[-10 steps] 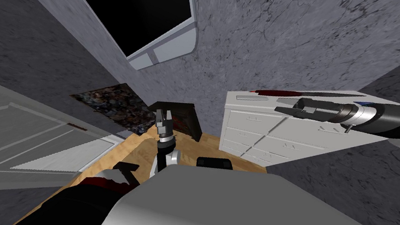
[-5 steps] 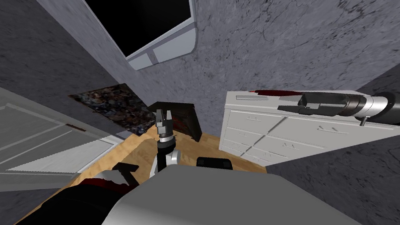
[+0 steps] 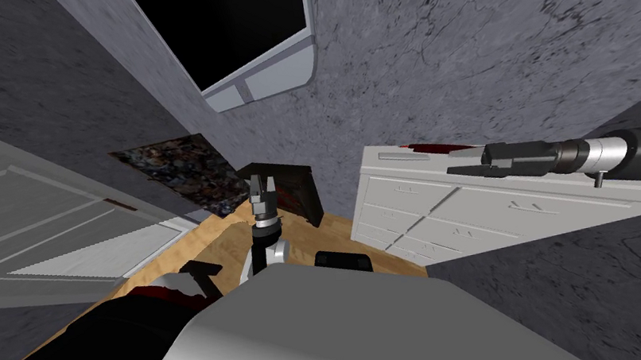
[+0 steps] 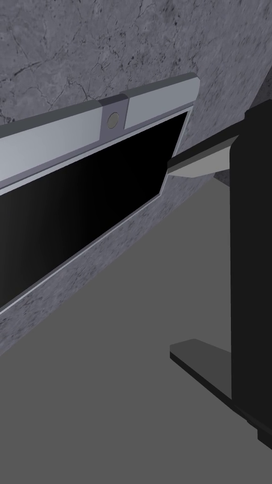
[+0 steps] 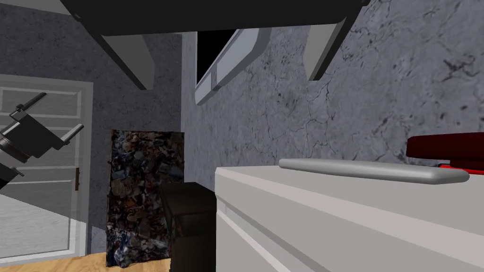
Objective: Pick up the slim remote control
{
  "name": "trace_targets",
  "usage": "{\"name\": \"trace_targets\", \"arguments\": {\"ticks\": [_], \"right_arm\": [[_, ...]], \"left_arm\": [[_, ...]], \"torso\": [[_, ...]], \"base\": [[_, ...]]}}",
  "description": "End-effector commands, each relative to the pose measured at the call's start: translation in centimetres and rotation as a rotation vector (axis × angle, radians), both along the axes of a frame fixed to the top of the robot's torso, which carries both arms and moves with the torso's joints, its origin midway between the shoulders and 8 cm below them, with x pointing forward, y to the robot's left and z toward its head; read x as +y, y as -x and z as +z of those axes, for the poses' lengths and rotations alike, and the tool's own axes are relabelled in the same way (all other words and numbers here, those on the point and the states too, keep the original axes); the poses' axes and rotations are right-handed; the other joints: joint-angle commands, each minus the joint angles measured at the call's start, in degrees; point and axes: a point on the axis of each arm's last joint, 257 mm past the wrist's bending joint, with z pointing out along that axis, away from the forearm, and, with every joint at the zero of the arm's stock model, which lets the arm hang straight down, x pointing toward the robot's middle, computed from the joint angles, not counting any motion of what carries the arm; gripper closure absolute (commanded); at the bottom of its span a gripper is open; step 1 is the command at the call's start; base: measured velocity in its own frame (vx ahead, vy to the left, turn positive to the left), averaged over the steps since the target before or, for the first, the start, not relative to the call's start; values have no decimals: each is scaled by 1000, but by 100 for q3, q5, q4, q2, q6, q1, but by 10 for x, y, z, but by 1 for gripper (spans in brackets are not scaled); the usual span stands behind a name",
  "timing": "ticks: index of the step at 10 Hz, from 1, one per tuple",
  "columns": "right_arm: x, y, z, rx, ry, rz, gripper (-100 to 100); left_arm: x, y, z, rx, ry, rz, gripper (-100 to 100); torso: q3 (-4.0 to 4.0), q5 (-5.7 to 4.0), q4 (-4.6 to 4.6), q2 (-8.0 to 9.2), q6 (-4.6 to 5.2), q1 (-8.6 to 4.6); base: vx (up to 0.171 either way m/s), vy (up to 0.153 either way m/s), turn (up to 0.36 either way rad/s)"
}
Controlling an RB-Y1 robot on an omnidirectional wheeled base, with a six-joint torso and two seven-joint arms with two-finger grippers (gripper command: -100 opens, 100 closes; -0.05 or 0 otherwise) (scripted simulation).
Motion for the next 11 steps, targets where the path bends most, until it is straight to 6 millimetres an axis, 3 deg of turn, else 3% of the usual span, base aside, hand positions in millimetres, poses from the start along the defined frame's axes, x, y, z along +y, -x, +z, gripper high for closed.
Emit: {"name": "trace_targets", "arguments": {"ticks": [1, 2, 3, 5, 6, 8, 9, 11], "right_arm": [[0, -3, 2, 20, 45, 15, -100], [4, -5, 3, 25, 66, 30, -100], [-8, -6, 2, 51, 102, 19, -100], [0, -11, 5, 61, 148, 48, -100], [-12, -13, 4, 90, 187, 37, -100], [-3, -18, 7, 99, 229, 65, -100], [-16, -20, 6, 129, 266, 51, -100], [-6, -25, 8, 137, 307, 80, -100]], "left_arm": [[0, 0, 0, 0, 0, 0, 0], [0, 0, 0, 0, 0, 0, 0], [0, 0, 0, 0, 0, 0, 0], [0, 0, 0, 0, 0, 0, 0], [0, 0, 0, 0, 0, 0, 0], [0, 0, 0, 0, 0, 0, 0], [0, 0, 0, 0, 0, 0, 0], [0, 0, 0, 0, 0, 0, 0]], "torso": [[0, 0, 0, 0, 0, 0], [0, 0, 0, -1, -1, 1], [0, 0, 0, 0, -1, 1], [-2, 0, -1, -2, -1, 2], [-1, 0, -1, -1, -1, 1], [-2, 0, -1, -3, -1, 2], [-1, 0, -1, -2, -1, 1], [-3, 0, -1, -4, -1, 1]], "base": [[5, 6, -8], [0, 0, 0], [9, 6, -1], [5, 4, -2], [9, 6, 4], [5, 3, -1], [13, 6, 7], [10, 3, 1]]}}
